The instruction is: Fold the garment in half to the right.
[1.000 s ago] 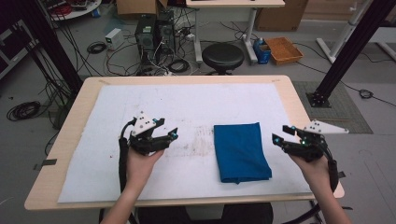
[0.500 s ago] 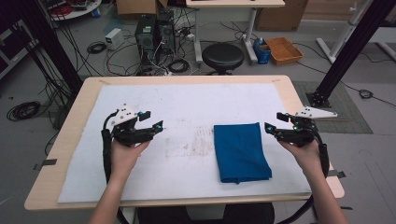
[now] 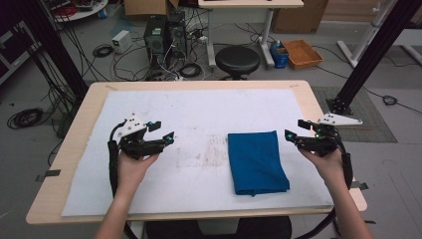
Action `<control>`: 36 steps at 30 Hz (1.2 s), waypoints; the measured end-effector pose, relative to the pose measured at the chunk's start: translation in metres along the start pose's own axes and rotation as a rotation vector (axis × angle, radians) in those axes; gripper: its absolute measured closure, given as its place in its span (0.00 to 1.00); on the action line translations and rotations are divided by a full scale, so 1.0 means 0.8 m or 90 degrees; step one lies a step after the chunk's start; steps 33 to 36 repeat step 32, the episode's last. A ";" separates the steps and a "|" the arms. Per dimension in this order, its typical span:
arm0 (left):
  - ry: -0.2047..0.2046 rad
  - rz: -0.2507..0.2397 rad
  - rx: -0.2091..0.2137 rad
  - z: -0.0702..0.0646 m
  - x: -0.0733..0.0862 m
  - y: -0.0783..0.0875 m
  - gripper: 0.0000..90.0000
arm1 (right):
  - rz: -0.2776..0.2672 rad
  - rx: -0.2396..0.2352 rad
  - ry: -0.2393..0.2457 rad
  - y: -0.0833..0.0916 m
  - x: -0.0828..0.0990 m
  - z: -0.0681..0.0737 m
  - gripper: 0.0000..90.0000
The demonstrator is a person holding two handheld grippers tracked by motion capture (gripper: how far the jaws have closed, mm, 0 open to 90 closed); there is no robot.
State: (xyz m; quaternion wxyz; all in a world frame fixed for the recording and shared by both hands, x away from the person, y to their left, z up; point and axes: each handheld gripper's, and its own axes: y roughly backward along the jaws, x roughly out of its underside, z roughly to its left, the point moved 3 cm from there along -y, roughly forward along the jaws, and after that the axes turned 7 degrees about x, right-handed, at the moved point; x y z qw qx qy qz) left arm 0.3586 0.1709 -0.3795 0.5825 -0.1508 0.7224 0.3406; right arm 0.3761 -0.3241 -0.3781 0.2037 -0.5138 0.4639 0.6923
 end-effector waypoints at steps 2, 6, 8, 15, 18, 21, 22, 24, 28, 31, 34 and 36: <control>0.001 0.000 0.001 0.001 0.000 0.001 0.39 | 0.003 -0.001 0.002 -0.002 0.000 -0.001 0.29; 0.005 0.004 0.000 0.002 0.002 0.001 0.39 | 0.006 0.001 -0.003 -0.002 0.002 -0.001 0.29; 0.002 0.006 0.000 0.002 0.002 0.000 0.39 | 0.004 0.001 -0.001 -0.002 0.002 -0.002 0.29; 0.002 0.009 0.003 0.002 0.002 0.000 0.39 | 0.009 0.003 -0.005 -0.003 0.003 -0.004 0.29; 0.002 0.010 0.003 0.002 0.003 0.000 0.39 | 0.010 0.002 -0.005 -0.003 0.004 -0.004 0.29; 0.002 0.013 0.004 0.002 0.005 -0.001 0.39 | 0.010 0.002 -0.003 -0.003 0.004 -0.004 0.29; 0.002 0.014 0.005 0.002 0.005 -0.001 0.39 | 0.011 0.003 -0.002 -0.003 0.004 -0.004 0.29; 0.004 0.015 0.005 0.002 0.006 -0.002 0.39 | 0.012 0.001 0.000 -0.004 0.004 -0.004 0.29; 0.002 0.014 0.004 0.002 0.005 -0.001 0.39 | 0.017 0.001 0.001 -0.006 0.005 -0.004 0.29; 0.011 0.019 0.009 0.003 0.006 -0.002 0.39 | 0.019 0.002 0.004 -0.007 0.006 -0.004 0.29; 0.011 0.022 0.010 0.004 0.006 -0.003 0.39 | 0.018 0.002 0.007 -0.007 0.006 -0.004 0.29; 0.011 0.022 0.010 0.004 0.006 -0.003 0.39 | 0.018 0.002 0.007 -0.007 0.006 -0.004 0.29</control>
